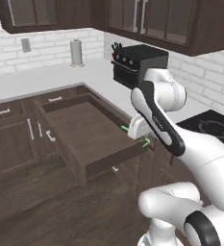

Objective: Take a straw from the drawer in front and place it inside the glass cup on the dining counter.

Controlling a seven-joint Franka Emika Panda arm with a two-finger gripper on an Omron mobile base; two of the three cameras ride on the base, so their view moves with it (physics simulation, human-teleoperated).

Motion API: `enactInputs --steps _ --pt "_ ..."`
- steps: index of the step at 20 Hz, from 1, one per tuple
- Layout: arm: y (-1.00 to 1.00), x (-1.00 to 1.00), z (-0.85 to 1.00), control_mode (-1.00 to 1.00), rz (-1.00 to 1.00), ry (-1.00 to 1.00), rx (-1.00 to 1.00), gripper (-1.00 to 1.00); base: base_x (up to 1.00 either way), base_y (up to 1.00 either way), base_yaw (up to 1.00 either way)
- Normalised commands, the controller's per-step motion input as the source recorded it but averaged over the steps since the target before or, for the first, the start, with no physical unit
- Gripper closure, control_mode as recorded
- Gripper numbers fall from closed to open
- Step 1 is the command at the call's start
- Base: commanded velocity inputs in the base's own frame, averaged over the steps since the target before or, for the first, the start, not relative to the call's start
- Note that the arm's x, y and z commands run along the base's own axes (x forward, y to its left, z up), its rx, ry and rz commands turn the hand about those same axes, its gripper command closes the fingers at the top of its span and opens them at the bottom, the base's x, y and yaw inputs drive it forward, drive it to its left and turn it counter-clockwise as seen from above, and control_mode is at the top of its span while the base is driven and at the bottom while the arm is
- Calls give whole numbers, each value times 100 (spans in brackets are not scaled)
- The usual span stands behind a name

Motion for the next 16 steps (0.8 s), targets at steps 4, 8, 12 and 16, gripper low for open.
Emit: enactInputs --steps 4,8,12,16 --pt "0 0 0 100 0 0 0 100 -70 100 67" --pt "0 0 0 100 0 0 0 100 -42 100 77" --pt "0 0 0 100 0 0 0 100 -17 97 80" --pt "0 0 0 100 0 0 0 100 2 80 77"
